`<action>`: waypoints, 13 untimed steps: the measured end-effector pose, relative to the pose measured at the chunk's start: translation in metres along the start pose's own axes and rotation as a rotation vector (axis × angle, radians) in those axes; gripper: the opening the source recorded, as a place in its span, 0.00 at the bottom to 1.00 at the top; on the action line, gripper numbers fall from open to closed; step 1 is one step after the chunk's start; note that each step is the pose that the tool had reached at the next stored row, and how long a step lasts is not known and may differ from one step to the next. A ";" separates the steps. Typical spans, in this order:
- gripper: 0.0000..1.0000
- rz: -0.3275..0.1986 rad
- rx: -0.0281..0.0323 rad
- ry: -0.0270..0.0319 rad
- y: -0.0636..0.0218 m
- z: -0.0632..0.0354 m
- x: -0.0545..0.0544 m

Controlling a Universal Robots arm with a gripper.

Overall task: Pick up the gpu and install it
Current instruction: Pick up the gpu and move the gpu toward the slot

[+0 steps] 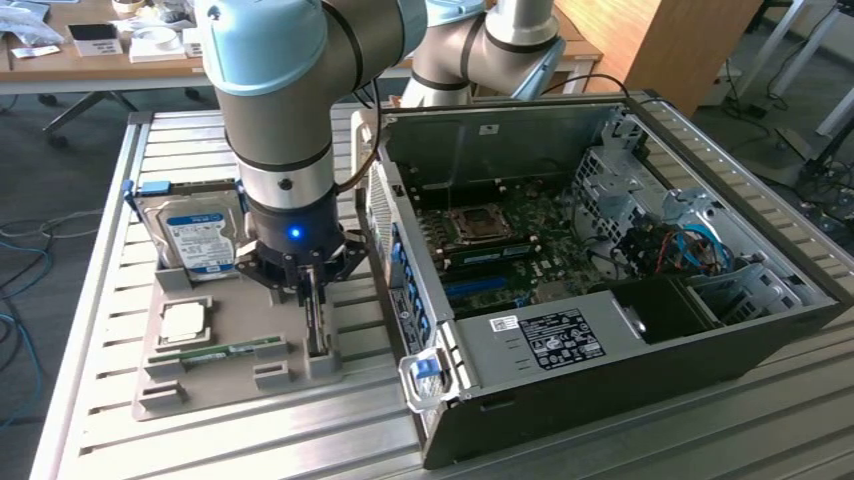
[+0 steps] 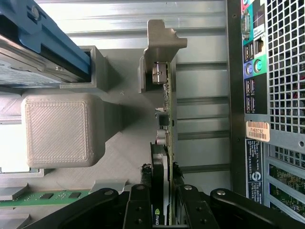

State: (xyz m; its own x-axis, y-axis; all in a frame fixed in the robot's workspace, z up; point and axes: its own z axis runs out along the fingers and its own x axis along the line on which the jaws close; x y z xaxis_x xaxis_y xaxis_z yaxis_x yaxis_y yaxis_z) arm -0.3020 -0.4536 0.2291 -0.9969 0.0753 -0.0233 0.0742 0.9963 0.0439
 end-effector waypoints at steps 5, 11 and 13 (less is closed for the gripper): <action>0.27 0.000 -0.0001 -0.0001 0.0000 0.0000 0.000; 0.27 0.000 0.0000 0.0000 0.0002 -0.0040 0.000; 0.27 0.000 0.0000 0.0000 0.0003 -0.0065 0.000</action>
State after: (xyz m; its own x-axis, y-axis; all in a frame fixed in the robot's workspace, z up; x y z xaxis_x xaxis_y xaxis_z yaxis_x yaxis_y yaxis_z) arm -0.3020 -0.4536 0.2356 -0.9969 0.0753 -0.0234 0.0742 0.9963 0.0439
